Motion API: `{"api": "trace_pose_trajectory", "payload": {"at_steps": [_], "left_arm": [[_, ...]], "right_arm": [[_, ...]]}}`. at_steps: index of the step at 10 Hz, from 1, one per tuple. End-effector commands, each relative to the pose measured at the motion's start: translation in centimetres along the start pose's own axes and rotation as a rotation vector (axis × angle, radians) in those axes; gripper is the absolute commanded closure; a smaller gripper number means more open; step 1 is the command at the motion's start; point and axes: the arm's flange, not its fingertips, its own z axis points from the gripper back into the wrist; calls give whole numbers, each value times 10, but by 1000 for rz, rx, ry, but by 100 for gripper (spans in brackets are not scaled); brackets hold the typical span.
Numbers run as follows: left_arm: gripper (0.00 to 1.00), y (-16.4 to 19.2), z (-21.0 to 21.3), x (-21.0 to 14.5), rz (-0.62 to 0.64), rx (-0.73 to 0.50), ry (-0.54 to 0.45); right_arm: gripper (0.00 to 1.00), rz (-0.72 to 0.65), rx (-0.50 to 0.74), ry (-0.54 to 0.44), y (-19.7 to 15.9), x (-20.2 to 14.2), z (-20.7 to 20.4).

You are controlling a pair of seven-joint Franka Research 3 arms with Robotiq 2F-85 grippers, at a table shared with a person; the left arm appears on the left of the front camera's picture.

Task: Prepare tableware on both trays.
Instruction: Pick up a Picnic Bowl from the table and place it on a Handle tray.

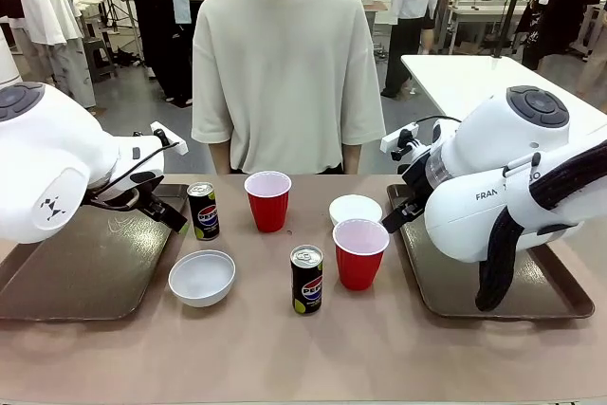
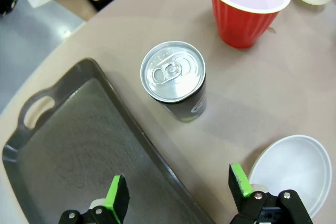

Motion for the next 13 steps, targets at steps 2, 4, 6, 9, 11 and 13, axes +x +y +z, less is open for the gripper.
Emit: {"api": "trace_pose_trajectory", "payload": {"at_steps": [2,4,6,9,11,13], "left_arm": [[0,0,0,0,0,0,0],[0,0,0,0,0,0,0],[0,0,3,18,23,16,-20],[0,7,62,14,-26,4,11],[0,11,97,-6,-94,-34,126],[0,11,127,-44,-153,-86,177]], "right_arm": [[0,0,0,0,0,0,0],[0,0,0,0,0,0,0],[0,-76,-94,92,-12,19,25],[0,-128,-182,116,-10,35,129],[0,-135,-113,135,8,21,168],[0,-127,-46,181,32,-19,183]]}}
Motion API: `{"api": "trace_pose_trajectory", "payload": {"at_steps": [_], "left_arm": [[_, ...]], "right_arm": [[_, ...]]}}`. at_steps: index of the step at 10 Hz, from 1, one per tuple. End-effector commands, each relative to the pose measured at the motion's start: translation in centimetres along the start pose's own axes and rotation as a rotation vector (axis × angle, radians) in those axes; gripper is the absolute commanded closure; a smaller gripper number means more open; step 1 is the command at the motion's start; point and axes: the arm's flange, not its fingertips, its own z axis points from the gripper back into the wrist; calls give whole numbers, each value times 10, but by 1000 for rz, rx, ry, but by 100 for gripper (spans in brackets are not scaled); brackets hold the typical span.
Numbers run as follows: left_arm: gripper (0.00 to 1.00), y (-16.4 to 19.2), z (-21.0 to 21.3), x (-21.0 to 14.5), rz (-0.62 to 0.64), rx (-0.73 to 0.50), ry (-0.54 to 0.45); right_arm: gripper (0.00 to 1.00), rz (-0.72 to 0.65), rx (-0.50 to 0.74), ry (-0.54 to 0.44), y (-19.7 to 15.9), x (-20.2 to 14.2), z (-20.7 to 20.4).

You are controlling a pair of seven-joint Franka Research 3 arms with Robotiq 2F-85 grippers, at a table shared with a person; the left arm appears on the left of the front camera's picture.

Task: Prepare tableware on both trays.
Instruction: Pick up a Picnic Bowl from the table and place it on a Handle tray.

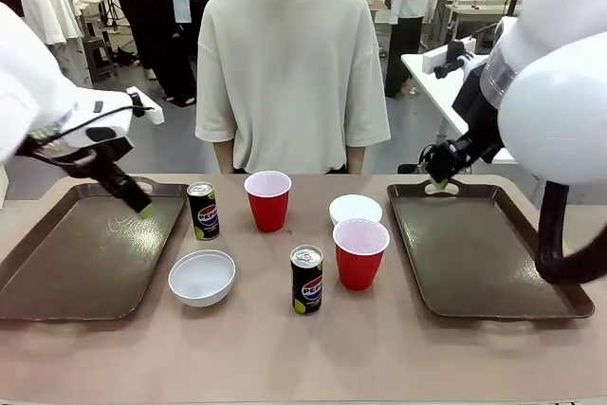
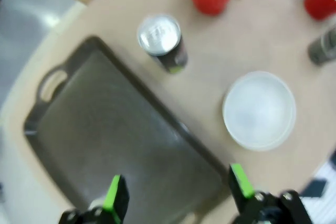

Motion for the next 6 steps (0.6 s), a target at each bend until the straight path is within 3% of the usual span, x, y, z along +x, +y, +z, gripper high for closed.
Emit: {"api": "trace_pose_trajectory", "payload": {"at_steps": [1,2,3,5,6], "left_arm": [[0,-10,22,-62,-43,-41,-5],[0,-10,31,-70,-18,-16,-70],[0,3,18,-11,-24,-17,19],[0,6,43,-20,-26,-14,-7],[0,8,32,-15,-19,-44,28]], "right_arm": [[0,4,56,27,12,-41,-11],[0,0,0,0,0,0,0],[0,0,0,0,0,0,0],[0,3,23,15,7,-8,6],[0,-46,114,0,3,1,-7]]}}
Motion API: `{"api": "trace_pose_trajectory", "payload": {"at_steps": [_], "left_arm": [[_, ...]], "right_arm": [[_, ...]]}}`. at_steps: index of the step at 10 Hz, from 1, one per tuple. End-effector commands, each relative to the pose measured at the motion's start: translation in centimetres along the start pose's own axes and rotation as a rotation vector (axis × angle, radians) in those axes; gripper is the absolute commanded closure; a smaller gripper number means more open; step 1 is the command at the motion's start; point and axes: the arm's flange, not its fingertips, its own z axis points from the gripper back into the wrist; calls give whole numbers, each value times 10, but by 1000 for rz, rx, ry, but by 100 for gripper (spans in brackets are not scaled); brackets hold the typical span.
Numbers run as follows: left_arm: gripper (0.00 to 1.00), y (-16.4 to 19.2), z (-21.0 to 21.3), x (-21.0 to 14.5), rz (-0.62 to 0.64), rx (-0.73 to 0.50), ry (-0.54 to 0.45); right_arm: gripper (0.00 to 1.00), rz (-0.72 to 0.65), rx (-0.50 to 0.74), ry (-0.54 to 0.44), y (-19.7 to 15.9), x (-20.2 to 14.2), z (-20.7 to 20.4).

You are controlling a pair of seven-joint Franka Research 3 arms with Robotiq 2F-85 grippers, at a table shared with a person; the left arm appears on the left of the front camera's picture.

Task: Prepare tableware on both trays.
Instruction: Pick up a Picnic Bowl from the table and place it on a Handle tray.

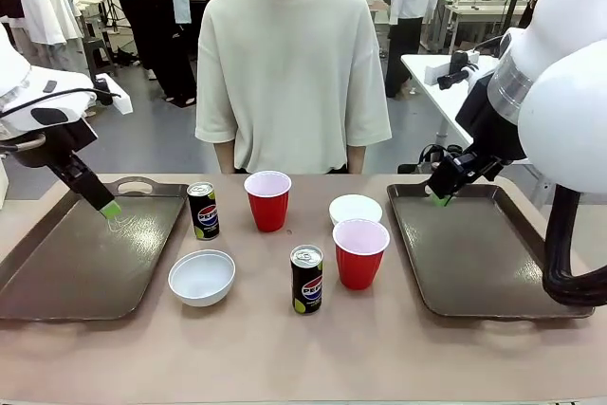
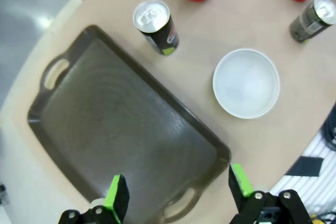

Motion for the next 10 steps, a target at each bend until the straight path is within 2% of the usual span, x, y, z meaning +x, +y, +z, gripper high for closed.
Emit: {"api": "trace_pose_trajectory", "payload": {"at_steps": [1,2,3,5,7,8,9,10], "left_arm": [[0,16,10,-12,45,-156,43],[0,33,22,-19,80,-380,47],[0,41,17,-28,112,-547,24],[0,67,9,-41,161,-788,10],[0,96,-15,-50,349,-996,-87],[0,107,-23,-56,462,-1031,-122],[0,111,-34,-65,594,-1035,-191],[0,103,-36,-64,661,-834,-262]], "right_arm": [[0,-97,165,-17,-12,-1,-7],[0,-150,301,-48,-25,-11,2],[0,-231,422,-76,-50,-32,5],[0,-406,627,-161,-87,-67,5],[0,-509,790,-194,-111,-98,-8],[0,-538,861,-195,-113,-107,-18],[0,-552,855,-178,-116,-114,-26],[0,-485,672,-155,-111,-108,-31]]}}
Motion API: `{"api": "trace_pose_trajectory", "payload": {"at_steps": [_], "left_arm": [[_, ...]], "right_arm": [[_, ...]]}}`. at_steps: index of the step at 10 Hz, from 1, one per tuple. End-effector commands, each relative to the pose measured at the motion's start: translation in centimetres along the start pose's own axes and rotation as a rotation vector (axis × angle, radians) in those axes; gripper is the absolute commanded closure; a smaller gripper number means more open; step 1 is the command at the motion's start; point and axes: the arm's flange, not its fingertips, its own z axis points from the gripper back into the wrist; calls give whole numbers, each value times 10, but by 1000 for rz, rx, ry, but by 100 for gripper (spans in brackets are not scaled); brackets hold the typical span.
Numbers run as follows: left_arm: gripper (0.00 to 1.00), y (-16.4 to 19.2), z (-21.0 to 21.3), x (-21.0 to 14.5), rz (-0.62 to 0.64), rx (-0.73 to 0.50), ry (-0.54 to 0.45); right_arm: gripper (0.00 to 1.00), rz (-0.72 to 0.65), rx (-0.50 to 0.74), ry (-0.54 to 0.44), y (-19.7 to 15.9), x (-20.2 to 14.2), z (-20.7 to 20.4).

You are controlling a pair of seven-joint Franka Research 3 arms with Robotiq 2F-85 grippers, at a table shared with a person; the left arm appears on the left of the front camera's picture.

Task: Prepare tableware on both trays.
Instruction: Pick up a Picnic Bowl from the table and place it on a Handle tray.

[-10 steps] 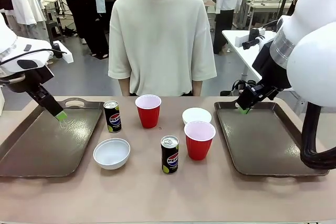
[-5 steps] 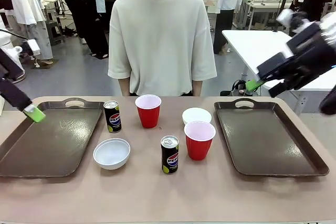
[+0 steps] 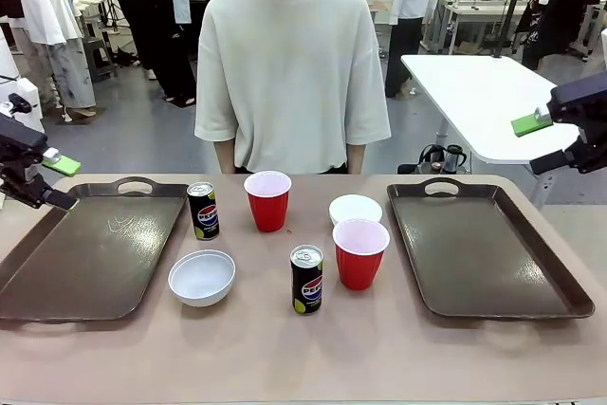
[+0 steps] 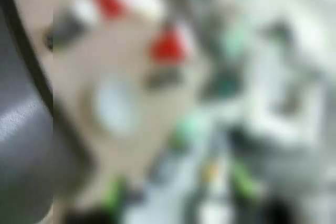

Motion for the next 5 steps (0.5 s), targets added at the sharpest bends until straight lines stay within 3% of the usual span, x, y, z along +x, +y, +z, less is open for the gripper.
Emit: {"api": "trace_pose_trajectory", "payload": {"at_steps": [1,2,3,4,5], "left_arm": [[0,-16,-6,-6,-53,-28,110],[0,-16,-6,-6,-53,-28,110],[0,0,-2,-1,4,7,1],[0,6,-2,-3,99,-122,-73],[0,15,8,-4,208,-166,-94]], "right_arm": [[0,-5,37,-5,11,-1,2],[0,-5,37,-5,11,-1,2],[0,-7,-8,2,-2,1,-2],[0,-102,99,59,-5,0,-7],[0,-180,186,71,-13,-3,-13]]}}
